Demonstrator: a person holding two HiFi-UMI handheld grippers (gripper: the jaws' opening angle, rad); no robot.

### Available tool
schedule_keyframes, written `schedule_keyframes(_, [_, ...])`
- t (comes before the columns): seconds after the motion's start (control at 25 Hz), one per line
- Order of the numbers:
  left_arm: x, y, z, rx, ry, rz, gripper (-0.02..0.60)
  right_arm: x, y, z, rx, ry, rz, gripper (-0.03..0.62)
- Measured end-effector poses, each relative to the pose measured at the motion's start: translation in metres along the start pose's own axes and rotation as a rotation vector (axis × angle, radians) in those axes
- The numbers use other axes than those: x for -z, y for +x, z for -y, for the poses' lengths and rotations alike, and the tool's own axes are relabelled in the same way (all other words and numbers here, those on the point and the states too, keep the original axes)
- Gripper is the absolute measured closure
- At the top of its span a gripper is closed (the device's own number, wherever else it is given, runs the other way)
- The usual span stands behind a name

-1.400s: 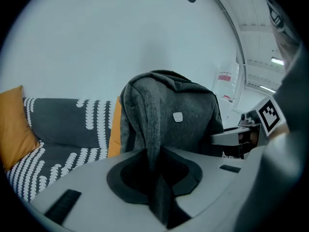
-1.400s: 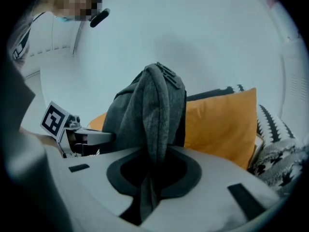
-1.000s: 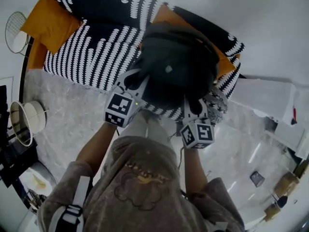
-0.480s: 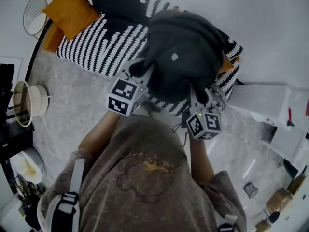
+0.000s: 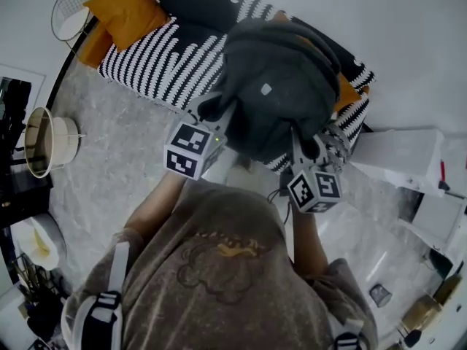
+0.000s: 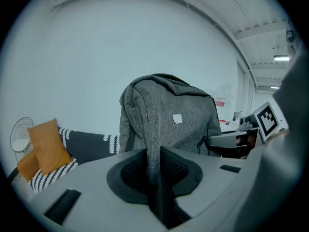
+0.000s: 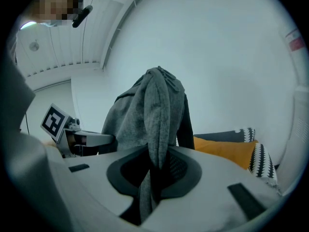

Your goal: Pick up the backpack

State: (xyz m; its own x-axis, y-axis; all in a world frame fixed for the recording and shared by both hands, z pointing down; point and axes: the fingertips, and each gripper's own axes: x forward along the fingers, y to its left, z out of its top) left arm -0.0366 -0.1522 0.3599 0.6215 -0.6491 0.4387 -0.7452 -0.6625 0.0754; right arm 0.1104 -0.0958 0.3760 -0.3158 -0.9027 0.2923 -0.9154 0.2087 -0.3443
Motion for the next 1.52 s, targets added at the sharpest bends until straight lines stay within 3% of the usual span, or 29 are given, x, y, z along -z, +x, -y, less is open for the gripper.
schedule_keyframes(0.76, [0.062,-0.176,0.045,0.031,0.011,0.04,0.522,0.06,-0.131,-0.129,0.028,-0.032,0.048,0.543])
schedule_keyframes(1.2, [0.077,-0.239,0.092,0.006,-0.01,0.063,0.522,0.07,-0.2,-0.154,-0.007,-0.052,0.067,0.543])
schedule_keyframes(1.52, [0.089,-0.254,0.12,-0.003,-0.007,0.069,0.522,0.083,-0.23,-0.151,-0.017,-0.054,0.063,0.543])
